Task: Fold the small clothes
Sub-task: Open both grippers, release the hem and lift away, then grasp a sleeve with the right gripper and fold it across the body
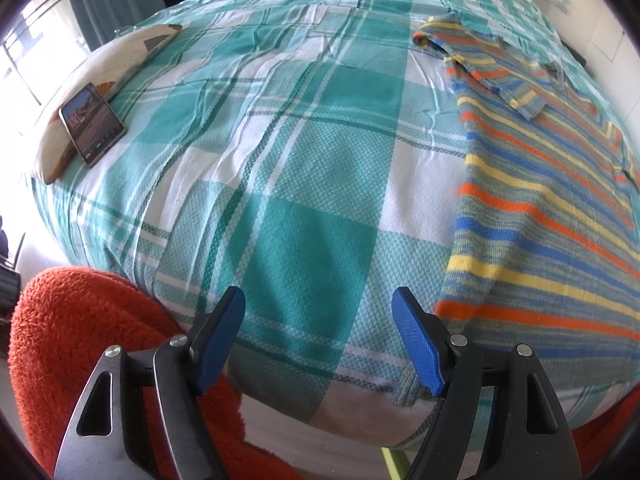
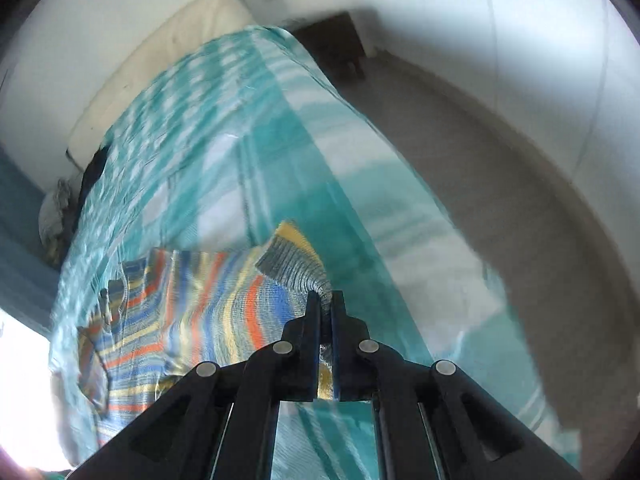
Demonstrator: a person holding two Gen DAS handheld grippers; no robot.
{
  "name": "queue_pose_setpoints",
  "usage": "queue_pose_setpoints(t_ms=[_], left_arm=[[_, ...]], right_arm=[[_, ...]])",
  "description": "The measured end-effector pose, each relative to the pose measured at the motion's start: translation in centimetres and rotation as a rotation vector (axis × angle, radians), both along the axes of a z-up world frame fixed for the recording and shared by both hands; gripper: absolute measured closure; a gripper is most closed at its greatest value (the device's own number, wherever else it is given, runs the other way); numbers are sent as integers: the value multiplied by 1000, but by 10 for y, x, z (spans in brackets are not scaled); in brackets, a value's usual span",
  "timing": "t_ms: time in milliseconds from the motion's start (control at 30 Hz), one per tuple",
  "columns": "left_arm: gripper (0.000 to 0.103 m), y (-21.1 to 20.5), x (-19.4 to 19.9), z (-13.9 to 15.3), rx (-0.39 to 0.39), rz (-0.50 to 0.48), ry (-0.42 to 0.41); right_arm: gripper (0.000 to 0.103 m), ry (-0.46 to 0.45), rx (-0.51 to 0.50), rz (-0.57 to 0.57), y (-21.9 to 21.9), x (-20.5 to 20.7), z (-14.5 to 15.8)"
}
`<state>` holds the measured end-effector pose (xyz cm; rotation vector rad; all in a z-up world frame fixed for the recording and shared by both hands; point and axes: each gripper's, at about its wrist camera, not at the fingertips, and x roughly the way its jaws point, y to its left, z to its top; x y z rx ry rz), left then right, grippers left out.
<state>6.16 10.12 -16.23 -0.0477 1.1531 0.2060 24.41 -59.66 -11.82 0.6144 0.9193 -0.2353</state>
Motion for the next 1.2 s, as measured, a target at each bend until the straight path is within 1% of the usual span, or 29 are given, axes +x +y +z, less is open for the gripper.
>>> queue_pose_setpoints(t_ms=[33, 100, 167, 200, 233, 267, 300, 333, 367, 433, 467, 533, 600, 700, 767, 800, 900, 933, 967, 1000, 1033, 1067, 1100, 1133, 1200], left_arm=[[25, -1, -1, 0, 6, -2, 0], [25, -2, -3, 1, 15, 0, 0], [25, 0, -5, 1, 20, 8, 0], [25, 0, -6, 1, 18, 13, 0], [25, 1, -6, 1, 16, 17, 2], [25, 1, -6, 0, 18, 18, 5], [25, 0, -5, -1, 25, 19, 9], [25, 0, -4, -2, 31, 19, 12], [25, -1, -4, -3, 37, 17, 15], [25, -3, -4, -4, 53, 12, 19], [25, -3, -4, -4, 57, 12, 21], [25, -3, -4, -5, 58, 15, 27], [25, -3, -3, -6, 58, 17, 33], [25, -3, -2, -4, 69, 15, 42], [25, -6, -1, 7, 83, 3, 40], [25, -9, -1, 16, 80, -13, 23], [24, -25, 12, 55, 49, -116, -59], [20, -35, 23, 69, 46, -167, -89], [16, -45, 34, 82, 45, -220, -119], [13, -56, 46, 94, 44, -277, -153], [9, -71, 61, 104, 46, -344, -181], [6, -86, 75, 109, 45, -409, -192], [6, -105, 94, 111, 46, -491, -194], [6, -120, 108, 107, 58, -546, -189], [6, -153, 140, 89, 100, -652, -160]], right_arm=[[99, 4, 38, -20, -3, -5, -11], [99, -18, 113, -55, -4, -12, -31], [93, -78, 219, -97, -11, -30, -43], [84, -105, 275, -123, -10, -34, -50], [69, -136, 321, -140, -13, -41, -54], [68, -167, 347, -140, -12, -44, -58], [69, -162, 333, -130, -10, -43, -58], [90, -139, 306, -112, -8, -44, -59], [101, -110, 254, -87, -5, -43, -55], [101, -87, 147, -70, -3, -44, -42], [101, -80, 119, -100, -9, -49, -38], [102, -61, 122, -148, -20, -59, -46], [102, -46, 121, -147, -22, -64, -53], [102, -28, 58, -132, -14, -58, -53], [102, -21, 37, -130, -13, -56, -52], [102, -18, 17, -122, -11, -55, -51], [102, -15, -34, -103, -7, -56, -51], [95, -23, -39, -91, -6, -54, -51], [91, -36, -25, -81, -6, -55, -52], [80, -46, -7, -85, -7, -58, -51], [62, -51, 4, -94, -8, -62, -48], [52, -54, 7, -107, -9, -66, -43], [35, -44, -15, -132, -8, -74, -35], [30, -35, -43, -149, -7, -77, -28], [30, -43, -82, -146, 1, -91, -9]])
